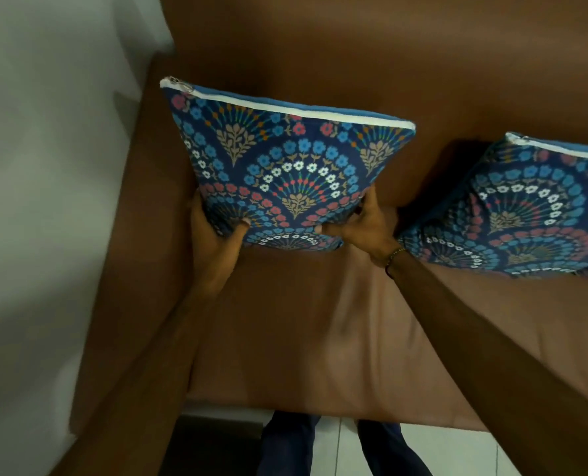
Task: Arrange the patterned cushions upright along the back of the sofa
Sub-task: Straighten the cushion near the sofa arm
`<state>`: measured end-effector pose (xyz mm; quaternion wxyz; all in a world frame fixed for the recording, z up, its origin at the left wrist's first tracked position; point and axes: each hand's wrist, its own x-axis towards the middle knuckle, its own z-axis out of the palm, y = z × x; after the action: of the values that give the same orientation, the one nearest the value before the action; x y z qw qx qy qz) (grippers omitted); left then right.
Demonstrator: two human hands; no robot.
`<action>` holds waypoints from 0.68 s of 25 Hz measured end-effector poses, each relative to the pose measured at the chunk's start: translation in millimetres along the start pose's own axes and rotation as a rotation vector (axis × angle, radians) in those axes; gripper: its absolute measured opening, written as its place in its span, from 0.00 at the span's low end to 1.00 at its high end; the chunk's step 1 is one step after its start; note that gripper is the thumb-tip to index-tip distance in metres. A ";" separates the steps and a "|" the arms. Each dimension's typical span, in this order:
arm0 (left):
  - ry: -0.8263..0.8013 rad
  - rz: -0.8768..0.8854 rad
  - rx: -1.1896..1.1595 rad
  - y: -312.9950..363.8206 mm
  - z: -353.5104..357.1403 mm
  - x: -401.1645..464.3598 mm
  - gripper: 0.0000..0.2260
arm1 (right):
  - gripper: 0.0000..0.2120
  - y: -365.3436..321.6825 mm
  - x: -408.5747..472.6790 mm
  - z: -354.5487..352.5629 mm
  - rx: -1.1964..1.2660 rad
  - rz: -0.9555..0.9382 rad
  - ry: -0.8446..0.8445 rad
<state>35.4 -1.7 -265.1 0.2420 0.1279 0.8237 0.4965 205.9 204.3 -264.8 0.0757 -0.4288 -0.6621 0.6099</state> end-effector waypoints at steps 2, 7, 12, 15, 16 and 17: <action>0.106 -0.049 0.050 -1.0 21.4 -28.2 0.37 | 0.46 3.8 -15.4 -16.0 0.050 0.066 0.019; 0.071 -0.003 0.248 2.0 120.9 -109.3 0.28 | 0.23 54.5 -74.0 -87.8 -0.019 0.176 0.164; -0.240 0.085 0.127 44.3 254.4 -156.8 0.35 | 0.13 119.4 -139.7 -243.7 -0.028 0.202 0.406; -0.318 0.130 0.095 80.4 317.3 -156.9 0.48 | 0.25 134.4 -155.8 -346.1 0.016 0.197 0.632; -0.312 0.149 0.094 91.4 331.1 -154.0 0.53 | 0.32 133.2 -152.7 -373.5 0.030 0.194 0.626; -0.294 0.169 0.076 100.7 343.9 -150.6 0.55 | 0.41 131.6 -145.0 -397.4 0.048 0.185 0.568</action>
<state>341.2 238.2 -269.6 0.3123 0.2767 0.7840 0.4596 606.2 389.0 -221.1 0.2123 -0.6389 -0.5578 0.4854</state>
